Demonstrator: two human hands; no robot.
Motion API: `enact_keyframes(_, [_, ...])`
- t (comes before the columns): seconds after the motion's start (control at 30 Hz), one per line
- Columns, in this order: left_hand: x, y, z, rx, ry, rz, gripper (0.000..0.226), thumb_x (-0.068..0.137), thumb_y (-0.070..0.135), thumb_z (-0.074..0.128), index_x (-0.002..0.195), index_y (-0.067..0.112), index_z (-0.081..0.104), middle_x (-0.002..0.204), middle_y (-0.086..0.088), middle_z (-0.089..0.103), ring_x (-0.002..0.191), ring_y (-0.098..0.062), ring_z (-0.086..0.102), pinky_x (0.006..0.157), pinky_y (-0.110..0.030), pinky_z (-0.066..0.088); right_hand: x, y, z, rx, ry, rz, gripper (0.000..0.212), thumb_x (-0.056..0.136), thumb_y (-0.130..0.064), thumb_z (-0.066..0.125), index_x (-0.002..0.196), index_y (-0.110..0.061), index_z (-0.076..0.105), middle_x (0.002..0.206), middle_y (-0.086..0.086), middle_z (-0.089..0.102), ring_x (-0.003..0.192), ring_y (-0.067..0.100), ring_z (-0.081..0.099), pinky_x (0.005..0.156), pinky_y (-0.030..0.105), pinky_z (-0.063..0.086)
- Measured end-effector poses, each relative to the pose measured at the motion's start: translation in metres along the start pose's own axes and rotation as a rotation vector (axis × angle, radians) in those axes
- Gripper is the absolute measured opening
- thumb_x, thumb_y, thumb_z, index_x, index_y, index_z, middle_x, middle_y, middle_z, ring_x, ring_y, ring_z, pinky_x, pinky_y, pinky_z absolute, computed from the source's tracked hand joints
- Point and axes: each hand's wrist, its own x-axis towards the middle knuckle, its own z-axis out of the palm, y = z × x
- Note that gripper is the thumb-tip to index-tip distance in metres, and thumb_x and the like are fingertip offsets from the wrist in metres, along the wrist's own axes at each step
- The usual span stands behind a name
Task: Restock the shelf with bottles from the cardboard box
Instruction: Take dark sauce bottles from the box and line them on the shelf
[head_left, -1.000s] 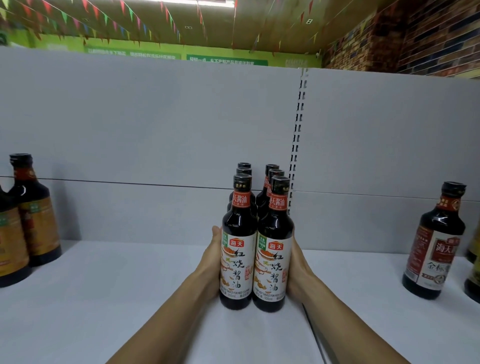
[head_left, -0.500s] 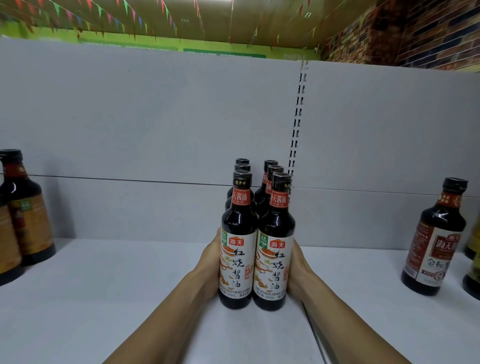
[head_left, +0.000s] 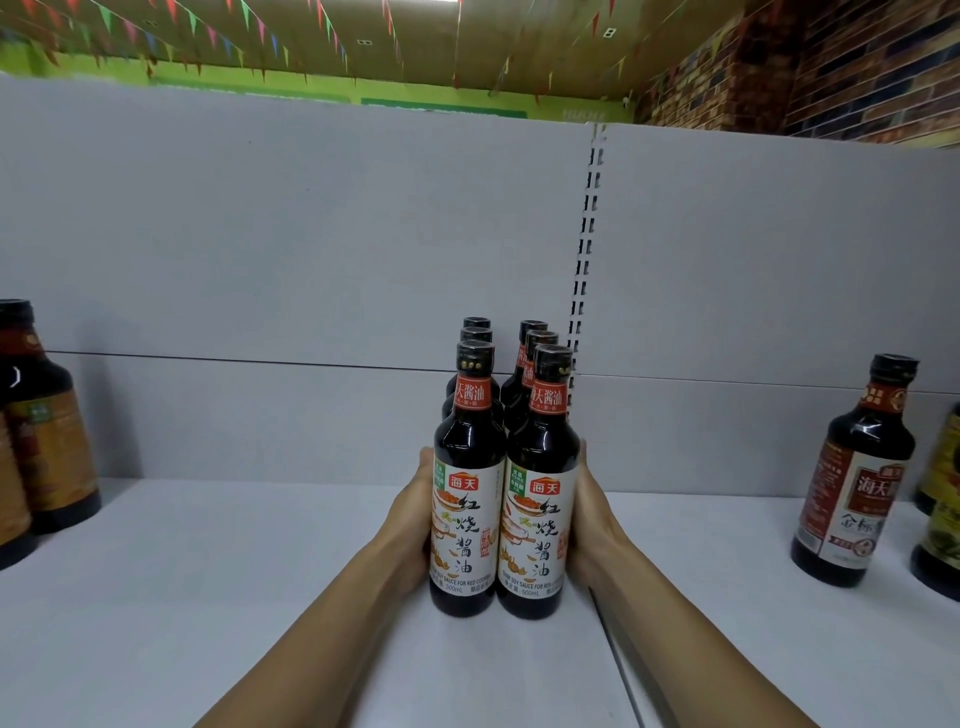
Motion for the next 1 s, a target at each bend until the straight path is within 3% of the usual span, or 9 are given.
enact_keyframes(0.2, [-0.004,0.010,-0.006,0.059,0.036,0.057,0.069,0.101,0.071,0.023,0.136,0.029,0.065,0.126,-0.005,0.074,0.124,-0.028,0.066,0.115,-0.054,0.043,-0.007,-0.007,0.002,-0.037,0.009,0.011,0.076,0.096,-0.076,0.026,0.128,-0.021,0.067,0.119,0.011,0.074,0.116,0.029,0.069,0.110,0.054,0.044])
enact_keyframes(0.33, [-0.020,0.020,-0.005,0.149,0.018,0.167,0.060,0.104,0.065,0.022,0.150,0.037,0.048,0.152,0.002,0.055,0.144,-0.022,0.047,0.122,-0.044,0.031,-0.018,-0.015,0.006,-0.086,0.010,-0.028,0.072,0.096,-0.075,0.030,0.129,-0.023,0.067,0.121,0.009,0.074,0.118,0.028,0.068,0.111,0.055,0.044])
enact_keyframes(0.43, [-0.034,0.026,-0.003,0.176,0.009,0.246,0.061,0.106,0.060,0.024,0.159,0.032,0.035,0.161,0.004,0.042,0.149,-0.017,0.037,0.125,-0.045,0.027,-0.024,-0.021,0.005,-0.128,0.000,-0.108,0.067,0.093,-0.077,0.030,0.131,-0.035,0.065,0.126,-0.002,0.072,0.123,0.020,0.064,0.114,0.052,0.040])
enact_keyframes(0.53, [-0.051,0.031,-0.006,0.192,0.032,0.312,0.062,0.103,0.062,0.030,0.158,0.033,0.034,0.163,0.006,0.039,0.150,-0.017,0.036,0.126,-0.048,0.026,-0.046,-0.036,0.009,-0.206,0.034,-0.245,0.051,0.101,-0.064,0.026,0.127,-0.041,0.063,0.129,-0.018,0.066,0.122,0.003,0.058,0.114,0.040,0.037])
enact_keyframes(0.67, [-0.071,0.039,-0.013,0.247,0.037,0.393,0.060,0.101,0.064,0.033,0.157,0.041,0.033,0.163,0.009,0.038,0.150,-0.015,0.035,0.125,-0.048,0.028,-0.077,-0.050,0.017,-0.247,0.080,-0.414,0.070,0.094,-0.069,0.034,0.153,-0.032,0.041,0.156,-0.014,0.043,0.142,0.006,0.040,0.120,0.039,0.029])
enact_keyframes(0.73, [-0.082,0.043,-0.017,0.261,0.026,0.429,0.059,0.101,0.063,0.035,0.157,0.043,0.034,0.163,0.012,0.037,0.150,-0.010,0.035,0.125,-0.046,0.029,-0.092,-0.053,0.024,-0.296,0.099,-0.506,0.059,0.101,-0.058,0.038,0.155,-0.034,0.037,0.156,-0.020,0.040,0.137,-0.004,0.040,0.112,0.026,0.033])
enact_keyframes(0.83, [-0.103,0.046,-0.026,0.301,0.017,0.476,0.058,0.101,0.063,0.039,0.156,0.046,0.033,0.163,0.015,0.036,0.150,-0.006,0.034,0.125,-0.046,0.029,-0.116,-0.057,0.040,-0.377,0.093,-0.623,0.051,0.104,-0.044,0.048,0.153,-0.035,0.039,0.144,-0.030,0.046,0.115,-0.025,0.046,0.090,0.006,0.039])
enact_keyframes(0.9, [-0.118,0.048,-0.033,0.316,0.028,0.497,0.057,0.101,0.062,0.042,0.155,0.046,0.034,0.162,0.014,0.038,0.148,-0.006,0.036,0.124,-0.046,0.031,-0.130,-0.057,0.052,-0.432,0.094,-0.694,0.054,0.101,-0.042,0.056,0.152,-0.037,0.040,0.145,-0.030,0.047,0.124,-0.020,0.046,0.102,0.015,0.044])
enact_keyframes(1.0, [-0.145,0.050,-0.046,0.335,0.047,0.526,0.057,0.101,0.058,0.045,0.155,0.045,0.036,0.160,0.014,0.041,0.145,-0.005,0.040,0.122,-0.045,0.035,-0.151,-0.053,0.074,-0.509,0.142,-0.739,0.061,0.097,-0.041,0.060,0.154,-0.036,0.037,0.156,-0.023,0.038,0.143,-0.006,0.035,0.119,0.035,0.036])
